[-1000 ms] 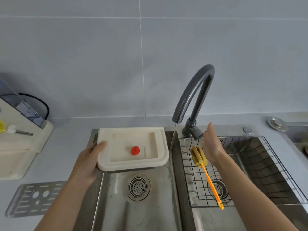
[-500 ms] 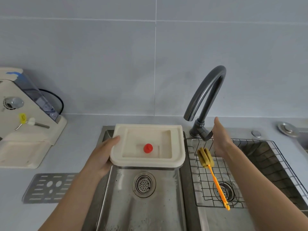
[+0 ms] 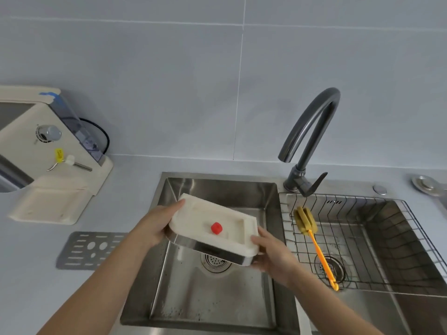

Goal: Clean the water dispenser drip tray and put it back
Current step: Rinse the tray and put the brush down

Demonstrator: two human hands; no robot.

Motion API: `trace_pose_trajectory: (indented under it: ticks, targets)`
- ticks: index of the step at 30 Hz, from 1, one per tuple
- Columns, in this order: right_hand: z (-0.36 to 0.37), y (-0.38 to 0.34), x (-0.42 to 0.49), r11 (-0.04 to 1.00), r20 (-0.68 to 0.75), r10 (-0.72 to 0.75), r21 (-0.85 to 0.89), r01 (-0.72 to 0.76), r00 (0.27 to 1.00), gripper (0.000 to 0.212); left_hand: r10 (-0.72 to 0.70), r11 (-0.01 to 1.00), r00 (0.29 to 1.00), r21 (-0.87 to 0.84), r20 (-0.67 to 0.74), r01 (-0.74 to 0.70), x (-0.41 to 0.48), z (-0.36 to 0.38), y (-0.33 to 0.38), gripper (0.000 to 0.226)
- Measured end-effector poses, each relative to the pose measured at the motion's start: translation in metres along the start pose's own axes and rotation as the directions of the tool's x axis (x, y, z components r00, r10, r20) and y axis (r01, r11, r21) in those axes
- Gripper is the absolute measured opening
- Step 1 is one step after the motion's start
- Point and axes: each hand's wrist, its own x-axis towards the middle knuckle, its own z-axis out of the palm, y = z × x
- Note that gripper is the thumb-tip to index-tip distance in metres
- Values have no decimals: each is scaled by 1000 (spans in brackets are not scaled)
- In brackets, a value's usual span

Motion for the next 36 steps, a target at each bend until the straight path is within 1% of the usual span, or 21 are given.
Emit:
trace_pose_trajectory:
  ticks: [1, 3, 5, 7, 9, 12, 15, 17, 18, 19, 20, 21, 22, 24, 26, 27, 28, 31, 32, 34, 36]
  targets:
    - [5, 12, 7, 992, -21, 82, 93, -80, 996, 27, 11, 998, 1000, 57, -20, -10, 2, -1, 1, 31]
    - [16, 37, 21, 932, -13, 264, 261, -252, 964, 23, 53, 984, 997, 170, -61, -42, 7, 2, 6, 24]
    - [30, 63, 30, 853, 30, 393, 361, -376, 919, 20, 75, 954, 994, 296, -79, -48, 11, 11, 12, 18]
    - [43, 85, 31, 790, 54, 476, 411, -454, 878, 26, 61, 902, 996, 432, -65, -27, 17, 21, 11, 22]
    - [49, 96, 29, 771, 74, 516, 394, -501, 853, 36, 40, 821, 998, 571, -43, -8, 21, 31, 6, 27]
    - [42, 91, 36, 792, 60, 511, 354, -497, 858, 35, 64, 671, 998, 741, -23, -26, 29, 40, 13, 32]
    - [26, 70, 48, 805, 28, 421, 449, -387, 907, 31, 154, 650, 986, 758, -61, -55, 30, 46, 41, 32]
    - [23, 68, 44, 783, 48, 417, 489, -385, 908, 33, 188, 601, 980, 797, -69, -59, 31, 48, 42, 34]
    - [24, 75, 41, 786, 62, 457, 439, -436, 887, 36, 166, 545, 985, 836, -42, -56, 31, 48, 33, 33]
    - [26, 84, 36, 787, 69, 511, 364, -498, 857, 41, 90, 505, 996, 863, -21, -28, 31, 48, 17, 31]
    - [26, 91, 31, 783, 69, 554, 297, -547, 830, 45, 9, 498, 1000, 867, -11, 5, 33, 46, 2, 29]
    - [24, 95, 28, 785, 73, 569, 248, -568, 819, 47, -55, 529, 998, 848, -12, 40, 32, 42, -8, 29]
    - [21, 93, 28, 794, 69, 565, 225, -565, 822, 45, -73, 579, 997, 814, -16, 55, 34, 38, -10, 28]
    - [16, 74, 30, 831, 30, 509, 245, -500, 860, 38, 15, 653, 999, 757, -36, 17, 32, 33, 3, 30]
    - [10, 59, 33, 849, -7, 451, 310, -427, 893, 31, 145, 688, 986, 724, -77, -44, 27, 30, 16, 35]
    - [9, 58, 34, 852, -15, 442, 319, -415, 897, 29, 173, 703, 980, 709, -97, -54, 25, 29, 17, 37]
    - [8, 62, 34, 858, -14, 449, 287, -426, 893, 30, 166, 707, 982, 705, -93, -53, 22, 28, 13, 38]
    - [5, 85, 25, 849, -11, 524, 76, -522, 851, 37, -26, 727, 997, 683, -77, 72, 14, 25, -23, 34]
    - [3, 89, 23, 843, -5, 537, 33, -537, 843, 37, -63, 746, 995, 658, -83, 102, 13, 23, -32, 33]
    - [2, 81, 18, 851, -20, 526, 16, -525, 851, 32, -86, 790, 991, 600, -98, 128, 8, 18, -36, 33]
    - [3, 66, 16, 890, -49, 456, 29, -455, 889, 25, -71, 822, 994, 561, -79, 103, 3, 12, -32, 33]
